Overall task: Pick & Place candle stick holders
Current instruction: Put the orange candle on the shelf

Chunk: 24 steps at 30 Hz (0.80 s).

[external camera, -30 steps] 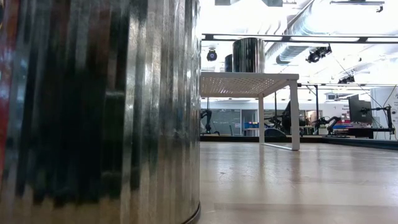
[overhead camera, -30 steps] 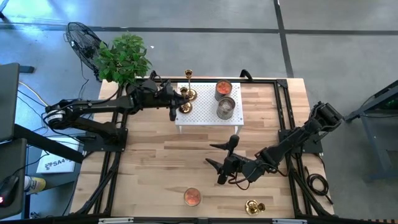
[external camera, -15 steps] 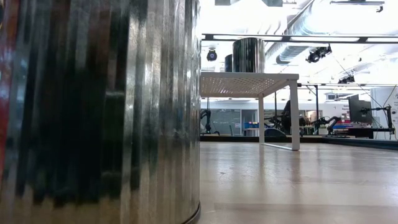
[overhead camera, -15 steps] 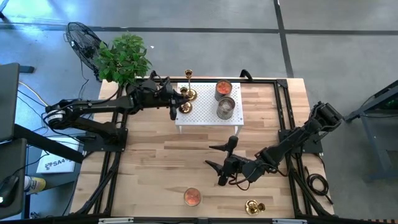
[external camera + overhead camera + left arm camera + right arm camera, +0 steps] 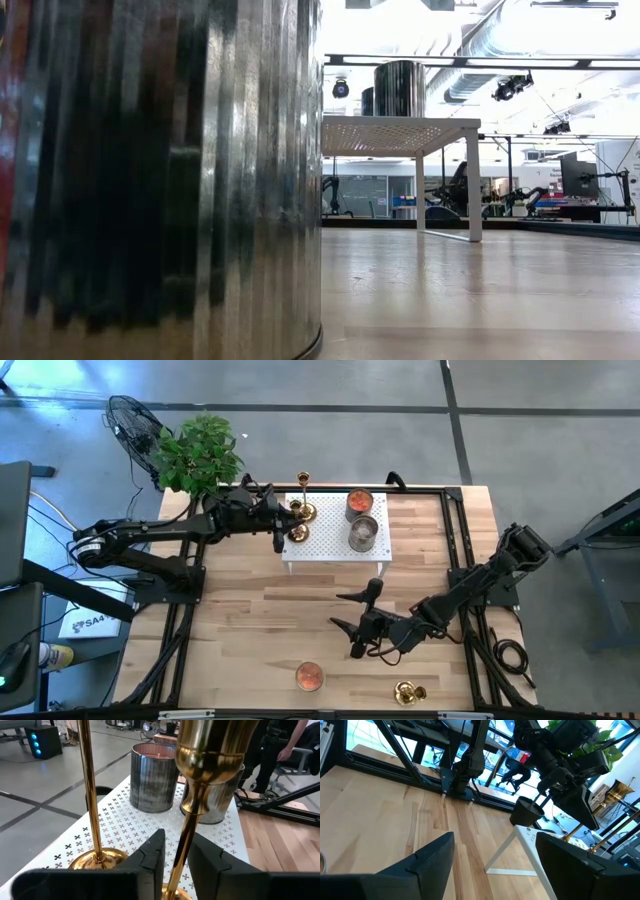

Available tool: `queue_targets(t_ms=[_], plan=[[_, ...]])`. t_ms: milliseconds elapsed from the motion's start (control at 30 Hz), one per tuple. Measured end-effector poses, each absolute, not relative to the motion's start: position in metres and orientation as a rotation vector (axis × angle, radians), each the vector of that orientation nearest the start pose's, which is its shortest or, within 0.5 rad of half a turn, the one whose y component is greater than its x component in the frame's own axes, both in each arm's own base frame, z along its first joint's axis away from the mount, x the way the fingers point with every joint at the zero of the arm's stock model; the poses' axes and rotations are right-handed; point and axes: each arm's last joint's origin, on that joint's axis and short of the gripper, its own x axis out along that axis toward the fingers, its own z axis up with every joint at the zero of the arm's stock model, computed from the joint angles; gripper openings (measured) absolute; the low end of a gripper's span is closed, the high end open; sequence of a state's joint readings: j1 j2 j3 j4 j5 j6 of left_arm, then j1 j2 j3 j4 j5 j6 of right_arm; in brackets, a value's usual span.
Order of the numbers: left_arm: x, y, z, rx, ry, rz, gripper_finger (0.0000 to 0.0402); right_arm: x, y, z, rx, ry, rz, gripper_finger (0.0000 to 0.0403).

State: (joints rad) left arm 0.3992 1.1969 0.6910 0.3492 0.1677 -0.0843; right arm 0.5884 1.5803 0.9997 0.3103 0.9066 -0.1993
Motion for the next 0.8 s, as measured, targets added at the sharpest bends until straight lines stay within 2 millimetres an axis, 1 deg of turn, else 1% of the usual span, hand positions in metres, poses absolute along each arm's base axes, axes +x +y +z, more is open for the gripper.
queue_targets(t_ms=[200, 600, 800], plan=[[0.2435, 0.0970, 0.2681, -0.131, 0.141, 0.222, 0.0118, 0.2977, 0.1713, 0.2604, -0.382, 0.231, -0.296, 0.0275], [0.2437, 0.0956, 0.2681, -0.132, 0.141, 0.173, 0.0236, 0.2977, 0.1714, 0.2604, -0.383, 0.231, -0.295, 0.0275], [0.2438, 0.0955, 0.2683, -0.130, 0.140, 0.171, 0.0276, 0.2978, 0.1713, 0.2604, -0.384, 0.231, -0.296, 0.0275]])
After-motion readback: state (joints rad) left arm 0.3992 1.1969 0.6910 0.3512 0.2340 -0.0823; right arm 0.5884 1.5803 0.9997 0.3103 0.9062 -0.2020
